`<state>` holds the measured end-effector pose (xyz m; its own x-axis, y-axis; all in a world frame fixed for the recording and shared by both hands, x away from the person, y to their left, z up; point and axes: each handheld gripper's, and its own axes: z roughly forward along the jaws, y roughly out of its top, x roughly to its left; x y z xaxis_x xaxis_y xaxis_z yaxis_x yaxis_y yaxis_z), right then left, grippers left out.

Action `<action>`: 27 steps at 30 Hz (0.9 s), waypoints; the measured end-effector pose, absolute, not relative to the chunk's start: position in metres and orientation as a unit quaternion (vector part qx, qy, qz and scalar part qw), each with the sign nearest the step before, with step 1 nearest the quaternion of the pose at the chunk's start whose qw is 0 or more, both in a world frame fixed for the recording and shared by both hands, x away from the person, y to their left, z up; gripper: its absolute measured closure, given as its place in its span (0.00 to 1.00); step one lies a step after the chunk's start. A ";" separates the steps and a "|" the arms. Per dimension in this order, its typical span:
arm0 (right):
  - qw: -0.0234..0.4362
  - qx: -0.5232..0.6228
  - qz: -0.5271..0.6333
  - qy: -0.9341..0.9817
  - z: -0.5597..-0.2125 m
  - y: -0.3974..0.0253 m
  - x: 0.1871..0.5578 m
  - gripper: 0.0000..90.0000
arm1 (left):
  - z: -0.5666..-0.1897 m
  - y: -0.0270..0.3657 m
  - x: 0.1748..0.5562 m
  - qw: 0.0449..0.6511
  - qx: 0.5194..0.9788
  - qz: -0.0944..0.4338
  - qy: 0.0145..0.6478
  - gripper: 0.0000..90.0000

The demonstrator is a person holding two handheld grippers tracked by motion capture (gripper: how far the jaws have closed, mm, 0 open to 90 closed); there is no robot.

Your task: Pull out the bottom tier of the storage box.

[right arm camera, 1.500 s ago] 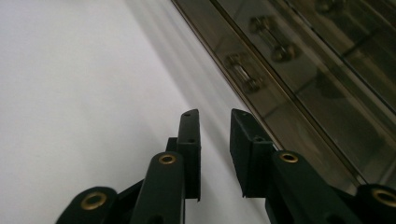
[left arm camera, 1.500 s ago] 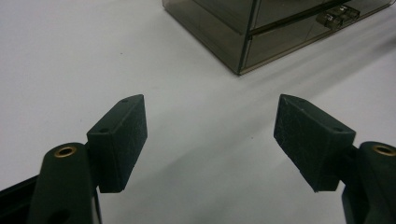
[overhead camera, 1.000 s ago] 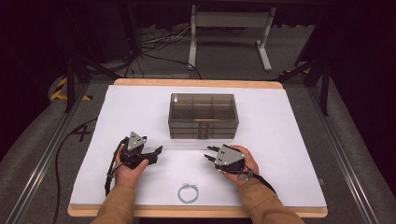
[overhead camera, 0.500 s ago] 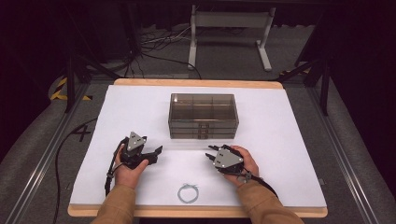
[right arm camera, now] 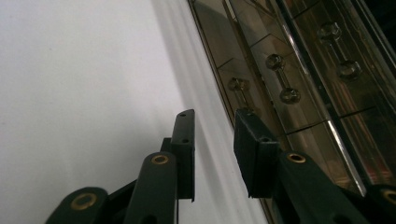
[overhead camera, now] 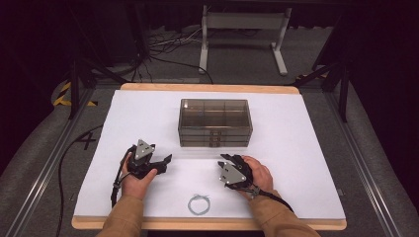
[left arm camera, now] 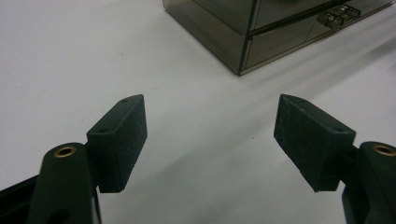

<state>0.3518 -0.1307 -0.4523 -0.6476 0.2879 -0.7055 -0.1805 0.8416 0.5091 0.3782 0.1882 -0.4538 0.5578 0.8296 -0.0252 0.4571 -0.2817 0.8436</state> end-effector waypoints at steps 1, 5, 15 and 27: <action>0.423 0.031 0.274 0.863 -0.452 -0.130 0.351 0.78 | -0.454 0.188 0.378 0.430 0.771 0.217 0.417 0.29; 0.438 0.027 0.261 0.860 -0.453 -0.129 0.350 0.78 | -0.454 0.188 0.378 0.430 0.771 0.217 0.417 0.29; 0.465 0.023 0.225 0.856 -0.456 -0.124 0.348 0.78 | -0.454 0.188 0.378 0.430 0.770 0.218 0.418 0.29; 0.491 0.027 0.184 0.851 -0.459 -0.118 0.346 0.80 | -0.454 0.188 0.378 0.430 0.769 0.218 0.420 0.29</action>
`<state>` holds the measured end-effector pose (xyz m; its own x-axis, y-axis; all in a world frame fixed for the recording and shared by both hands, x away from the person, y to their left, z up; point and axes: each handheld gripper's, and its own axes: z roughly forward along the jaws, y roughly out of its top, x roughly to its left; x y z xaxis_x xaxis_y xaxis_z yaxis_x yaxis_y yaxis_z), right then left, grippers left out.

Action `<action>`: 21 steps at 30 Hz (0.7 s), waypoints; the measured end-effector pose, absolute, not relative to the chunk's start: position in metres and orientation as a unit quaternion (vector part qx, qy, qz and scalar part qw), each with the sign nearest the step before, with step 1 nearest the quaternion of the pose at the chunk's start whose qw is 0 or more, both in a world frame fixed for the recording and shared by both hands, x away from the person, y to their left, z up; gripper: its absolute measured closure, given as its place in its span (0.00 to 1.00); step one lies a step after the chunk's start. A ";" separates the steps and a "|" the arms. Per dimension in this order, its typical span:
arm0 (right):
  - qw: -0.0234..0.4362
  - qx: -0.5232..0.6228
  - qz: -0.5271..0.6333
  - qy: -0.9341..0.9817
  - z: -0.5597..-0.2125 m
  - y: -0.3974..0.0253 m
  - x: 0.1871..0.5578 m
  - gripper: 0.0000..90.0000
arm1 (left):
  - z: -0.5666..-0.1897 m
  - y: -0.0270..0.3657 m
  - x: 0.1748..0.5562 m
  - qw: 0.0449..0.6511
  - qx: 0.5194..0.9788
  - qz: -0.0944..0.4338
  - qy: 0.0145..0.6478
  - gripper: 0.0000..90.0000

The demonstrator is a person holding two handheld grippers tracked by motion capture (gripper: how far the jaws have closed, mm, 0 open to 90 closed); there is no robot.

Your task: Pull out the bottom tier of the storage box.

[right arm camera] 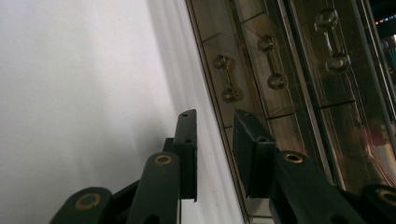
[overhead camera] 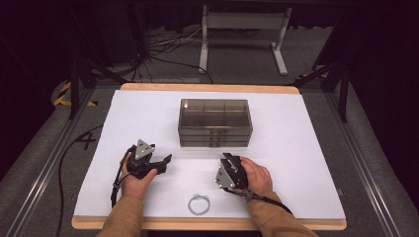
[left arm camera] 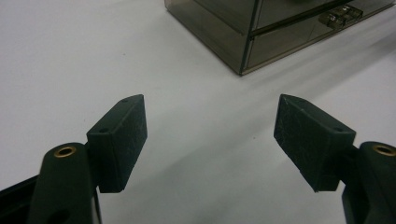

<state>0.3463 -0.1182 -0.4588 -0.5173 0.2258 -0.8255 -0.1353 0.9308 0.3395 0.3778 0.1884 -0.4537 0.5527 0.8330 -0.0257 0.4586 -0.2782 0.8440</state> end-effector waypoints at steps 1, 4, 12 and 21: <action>0.491 0.025 0.182 0.851 -0.459 -0.118 0.347 0.80 | -0.454 0.188 0.378 0.430 0.769 0.218 0.420 0.29; 0.498 0.024 0.168 0.851 -0.459 -0.116 0.346 0.80 | -0.454 0.188 0.378 0.429 0.770 0.218 0.419 0.29; 0.506 0.028 0.144 0.850 -0.461 -0.113 0.348 0.81 | -0.454 0.188 0.378 0.430 0.770 0.218 0.418 0.29; 0.510 0.012 0.119 0.852 -0.462 -0.104 0.348 0.81 | -0.454 0.188 0.378 0.430 0.770 0.219 0.418 0.29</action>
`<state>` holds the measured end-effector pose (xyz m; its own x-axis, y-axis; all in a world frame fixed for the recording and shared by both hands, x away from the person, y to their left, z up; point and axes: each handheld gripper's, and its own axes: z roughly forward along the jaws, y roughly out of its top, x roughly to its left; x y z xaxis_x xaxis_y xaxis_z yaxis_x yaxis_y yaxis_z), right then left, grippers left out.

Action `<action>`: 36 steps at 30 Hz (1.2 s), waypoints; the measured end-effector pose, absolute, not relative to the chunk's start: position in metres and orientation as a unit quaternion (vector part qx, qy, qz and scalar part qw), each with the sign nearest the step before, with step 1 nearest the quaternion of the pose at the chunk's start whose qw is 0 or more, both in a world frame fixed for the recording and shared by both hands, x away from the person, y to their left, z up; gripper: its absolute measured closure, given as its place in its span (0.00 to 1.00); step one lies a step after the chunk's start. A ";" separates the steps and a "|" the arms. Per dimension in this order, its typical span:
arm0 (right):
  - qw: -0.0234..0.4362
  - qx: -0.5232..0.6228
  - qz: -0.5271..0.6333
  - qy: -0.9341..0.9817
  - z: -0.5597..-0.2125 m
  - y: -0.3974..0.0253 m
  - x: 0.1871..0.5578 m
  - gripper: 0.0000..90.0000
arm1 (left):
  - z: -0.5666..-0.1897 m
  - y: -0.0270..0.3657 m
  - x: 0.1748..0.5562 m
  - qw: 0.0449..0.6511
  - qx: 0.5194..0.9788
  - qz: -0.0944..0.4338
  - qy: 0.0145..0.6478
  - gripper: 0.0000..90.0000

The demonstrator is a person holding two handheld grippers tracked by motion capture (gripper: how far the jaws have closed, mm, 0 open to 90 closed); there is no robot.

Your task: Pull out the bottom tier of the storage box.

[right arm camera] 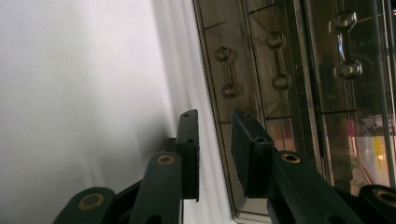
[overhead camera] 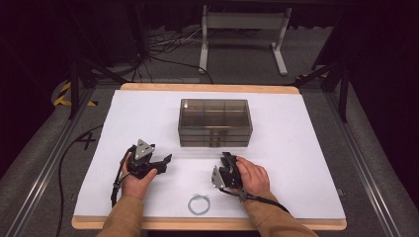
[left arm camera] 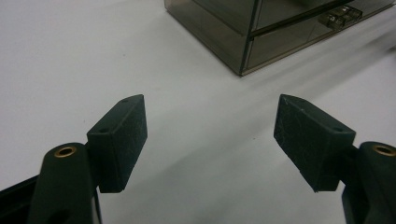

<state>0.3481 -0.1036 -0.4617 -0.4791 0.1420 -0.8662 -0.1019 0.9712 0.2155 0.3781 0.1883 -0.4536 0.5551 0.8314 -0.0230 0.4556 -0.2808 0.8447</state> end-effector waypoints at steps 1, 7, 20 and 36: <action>0.512 0.012 0.119 0.851 -0.461 -0.100 0.349 0.81 | -0.454 0.188 0.378 0.430 0.770 0.218 0.418 0.29; 0.514 0.001 0.113 0.850 -0.459 -0.086 0.351 0.81 | -0.454 0.188 0.378 0.431 0.769 0.218 0.419 0.29; 0.523 0.000 0.092 0.847 -0.460 -0.072 0.360 0.83 | -0.454 0.188 0.378 0.431 0.769 0.217 0.418 0.29; 0.545 0.007 0.058 0.837 -0.465 -0.061 0.368 0.84 | -0.454 0.188 0.378 0.431 0.769 0.217 0.418 0.29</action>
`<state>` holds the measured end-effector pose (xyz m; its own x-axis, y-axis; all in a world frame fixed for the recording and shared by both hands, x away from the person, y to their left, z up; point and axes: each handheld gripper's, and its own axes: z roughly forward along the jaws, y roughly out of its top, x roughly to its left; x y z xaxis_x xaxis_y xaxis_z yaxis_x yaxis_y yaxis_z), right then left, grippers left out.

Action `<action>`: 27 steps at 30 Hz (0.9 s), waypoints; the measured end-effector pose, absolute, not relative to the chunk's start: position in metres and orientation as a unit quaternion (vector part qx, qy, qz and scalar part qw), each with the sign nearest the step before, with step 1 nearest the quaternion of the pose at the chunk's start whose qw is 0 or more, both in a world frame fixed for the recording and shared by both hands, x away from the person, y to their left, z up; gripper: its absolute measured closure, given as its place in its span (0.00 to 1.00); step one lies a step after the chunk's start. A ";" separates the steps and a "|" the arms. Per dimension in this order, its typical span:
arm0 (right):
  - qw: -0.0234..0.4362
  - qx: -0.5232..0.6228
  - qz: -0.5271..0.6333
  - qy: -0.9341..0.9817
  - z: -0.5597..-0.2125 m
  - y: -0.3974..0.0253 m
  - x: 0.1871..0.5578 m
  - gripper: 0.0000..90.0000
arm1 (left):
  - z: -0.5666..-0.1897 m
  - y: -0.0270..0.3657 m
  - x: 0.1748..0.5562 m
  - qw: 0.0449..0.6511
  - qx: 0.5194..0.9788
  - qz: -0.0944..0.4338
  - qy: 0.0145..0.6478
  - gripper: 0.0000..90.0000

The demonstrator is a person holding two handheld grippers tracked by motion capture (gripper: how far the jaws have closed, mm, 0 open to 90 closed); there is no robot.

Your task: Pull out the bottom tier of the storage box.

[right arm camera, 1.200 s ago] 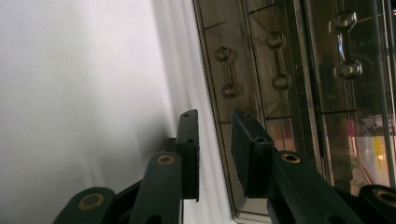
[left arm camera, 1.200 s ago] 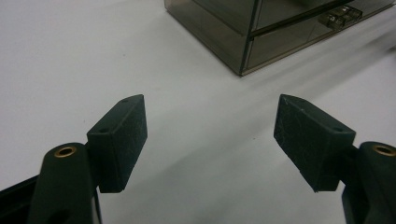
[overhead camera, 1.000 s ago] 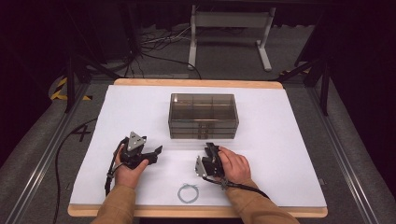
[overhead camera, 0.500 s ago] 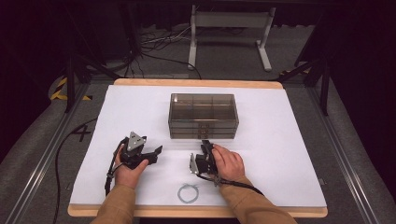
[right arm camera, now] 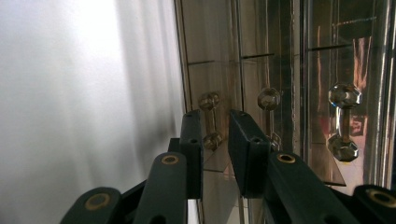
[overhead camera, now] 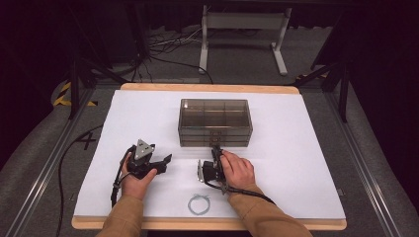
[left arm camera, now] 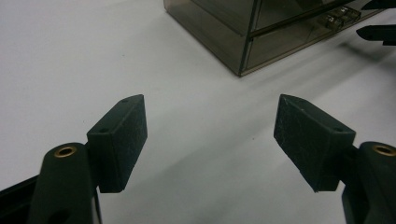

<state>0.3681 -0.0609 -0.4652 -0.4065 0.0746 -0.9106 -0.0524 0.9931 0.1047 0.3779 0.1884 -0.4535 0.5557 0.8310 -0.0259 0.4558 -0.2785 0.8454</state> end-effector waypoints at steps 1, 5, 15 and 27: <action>0.545 0.007 0.058 0.837 -0.465 -0.061 0.368 0.84 | -0.454 0.188 0.378 0.431 0.769 0.217 0.418 0.29; 0.548 0.009 0.053 0.835 -0.467 -0.059 0.370 0.84 | -0.454 0.188 0.378 0.431 0.769 0.218 0.418 0.29; 0.556 0.003 0.034 0.830 -0.472 -0.055 0.373 0.85 | -0.454 0.188 0.378 0.431 0.769 0.218 0.418 0.29; 0.562 -0.007 0.015 0.827 -0.477 -0.048 0.375 0.85 | -0.454 0.188 0.378 0.431 0.769 0.218 0.418 0.29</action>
<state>0.3755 -0.0483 -0.4767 -0.3688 0.0051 -0.9295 -0.0286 0.9995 0.0168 0.3778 0.1884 -0.4535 0.5552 0.8313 -0.0257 0.4562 -0.2785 0.8452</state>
